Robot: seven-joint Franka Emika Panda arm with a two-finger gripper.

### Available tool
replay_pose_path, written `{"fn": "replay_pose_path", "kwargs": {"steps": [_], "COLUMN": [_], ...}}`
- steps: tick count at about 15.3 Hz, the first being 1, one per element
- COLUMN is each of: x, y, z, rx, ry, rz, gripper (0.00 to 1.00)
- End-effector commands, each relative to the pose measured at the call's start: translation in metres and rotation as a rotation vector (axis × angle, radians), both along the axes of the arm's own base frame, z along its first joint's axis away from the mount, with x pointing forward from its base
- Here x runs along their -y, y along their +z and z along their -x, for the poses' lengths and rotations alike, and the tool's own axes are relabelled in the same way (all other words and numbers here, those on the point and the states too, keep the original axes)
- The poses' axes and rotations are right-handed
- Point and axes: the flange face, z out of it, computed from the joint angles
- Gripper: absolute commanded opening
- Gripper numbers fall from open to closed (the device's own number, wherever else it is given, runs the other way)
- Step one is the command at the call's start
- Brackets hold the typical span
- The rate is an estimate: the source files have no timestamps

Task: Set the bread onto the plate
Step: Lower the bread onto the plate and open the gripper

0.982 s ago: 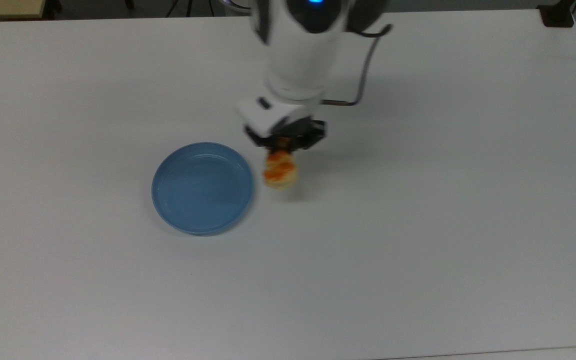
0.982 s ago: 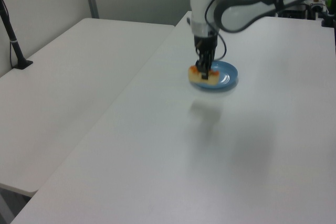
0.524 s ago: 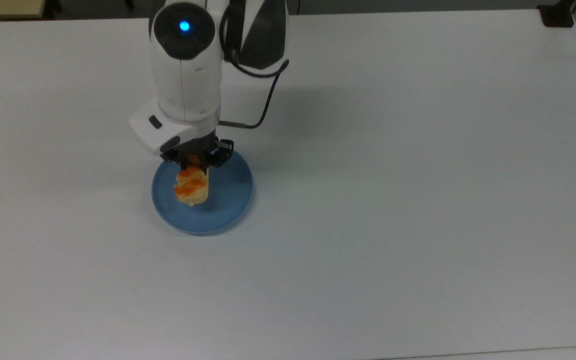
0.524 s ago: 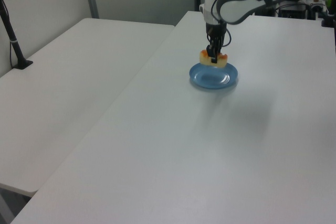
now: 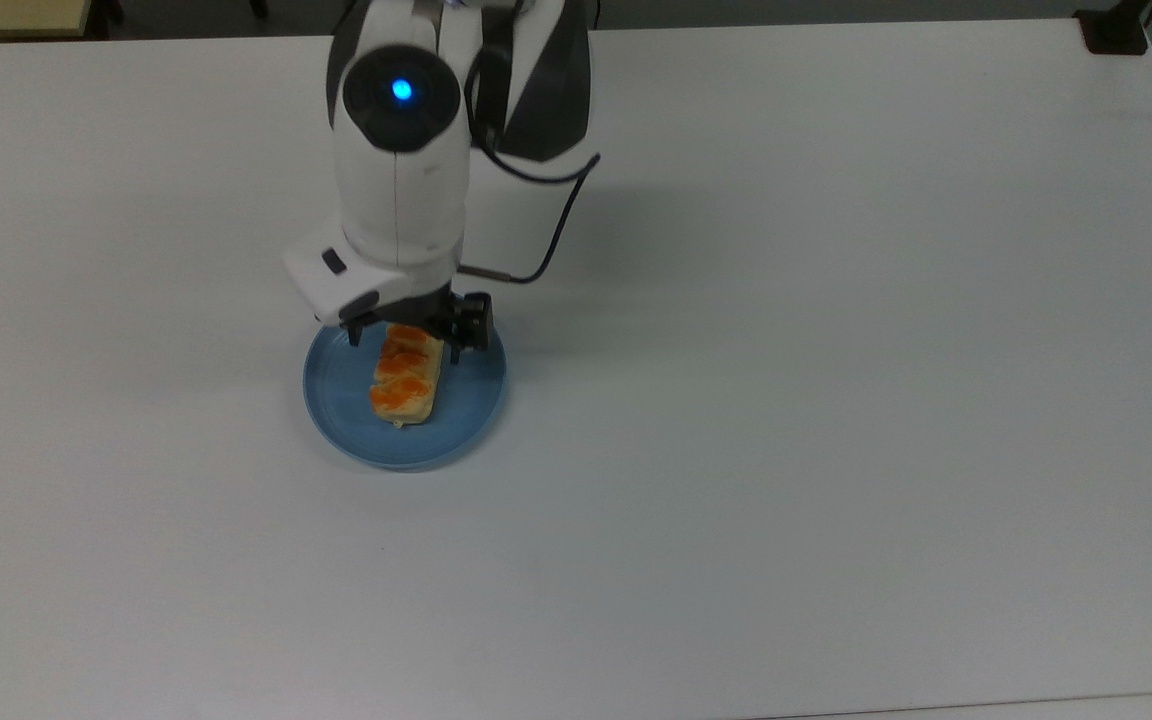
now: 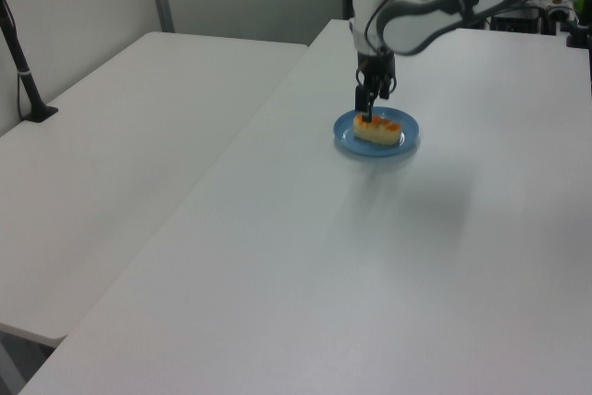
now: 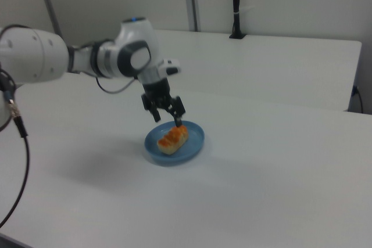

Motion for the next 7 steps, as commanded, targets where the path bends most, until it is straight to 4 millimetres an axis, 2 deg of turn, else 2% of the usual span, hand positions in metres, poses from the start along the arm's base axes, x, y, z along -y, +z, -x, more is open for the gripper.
{"fn": "replay_pose_path", "kwargs": {"steps": [1,2,4,5,7], "x": [0.001,0.0,-0.007,-0.008,-0.003], "y": [0.119,0.144,0.179,0.192,0.204], "z": [0.057,0.074,0.105,0.116,0.125], "rx": [-0.02,-0.044,-0.112,-0.131,-0.133], "ry": [-0.039,-0.049,-0.044,-0.048,-0.049], "rz": [-0.067,-0.079,-0.101,-0.109,-0.112], "gripper": [1.0,1.0,1.0,1.0,1.0]}}
